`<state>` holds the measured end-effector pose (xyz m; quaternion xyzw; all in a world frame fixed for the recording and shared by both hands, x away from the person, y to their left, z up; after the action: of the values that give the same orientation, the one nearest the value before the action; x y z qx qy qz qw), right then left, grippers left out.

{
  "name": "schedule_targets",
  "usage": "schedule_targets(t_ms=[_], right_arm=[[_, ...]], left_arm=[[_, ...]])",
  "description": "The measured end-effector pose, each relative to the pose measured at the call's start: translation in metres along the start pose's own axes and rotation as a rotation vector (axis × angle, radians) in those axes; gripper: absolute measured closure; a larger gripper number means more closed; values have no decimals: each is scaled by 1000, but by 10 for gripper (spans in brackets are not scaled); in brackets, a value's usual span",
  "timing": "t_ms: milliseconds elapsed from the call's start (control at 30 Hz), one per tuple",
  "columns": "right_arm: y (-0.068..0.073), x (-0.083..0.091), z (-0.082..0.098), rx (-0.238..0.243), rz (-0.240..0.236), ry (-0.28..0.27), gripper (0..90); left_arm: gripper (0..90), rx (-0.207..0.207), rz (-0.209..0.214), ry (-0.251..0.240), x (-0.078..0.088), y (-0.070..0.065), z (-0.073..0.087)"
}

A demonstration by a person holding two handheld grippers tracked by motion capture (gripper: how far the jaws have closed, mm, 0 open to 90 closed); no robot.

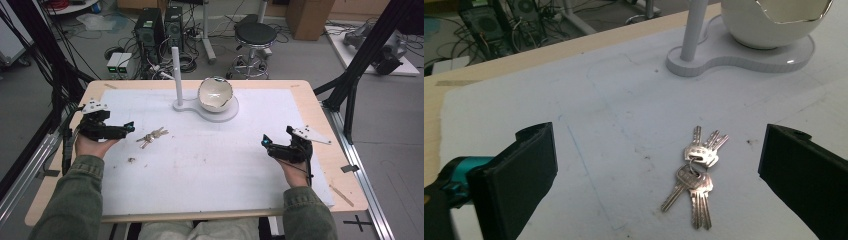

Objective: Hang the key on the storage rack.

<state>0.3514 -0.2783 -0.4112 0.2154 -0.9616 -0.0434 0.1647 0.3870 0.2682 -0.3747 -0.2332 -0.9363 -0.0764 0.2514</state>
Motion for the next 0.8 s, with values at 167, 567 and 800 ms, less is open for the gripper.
schedule_targets(t_ms=[167, 567, 800], right_arm=[[-1, 1, 0, -9, 4, 0, 5], [0, 3, 0, -14, -3, -4, 5], [0, 4, 0, -13, -3, -6, 5]], left_arm=[[28, -17, 17, 20, -8, -1, -8], [28, -58, 64, 111, -26, -9, -24], [28, -89, 97, 165, -37, -12, -35]])
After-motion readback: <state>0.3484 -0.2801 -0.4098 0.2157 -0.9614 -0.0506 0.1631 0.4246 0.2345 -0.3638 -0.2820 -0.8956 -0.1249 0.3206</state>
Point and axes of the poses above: each handheld gripper's, and its own axes: x roughly backward along the jaws, z roughly out of its underside, y roughly to its left, the point moved 2 cm from there along -x, roughly forward along the jaws, and after that the axes turned 4 degrees about -x, right-handed, at the moved point
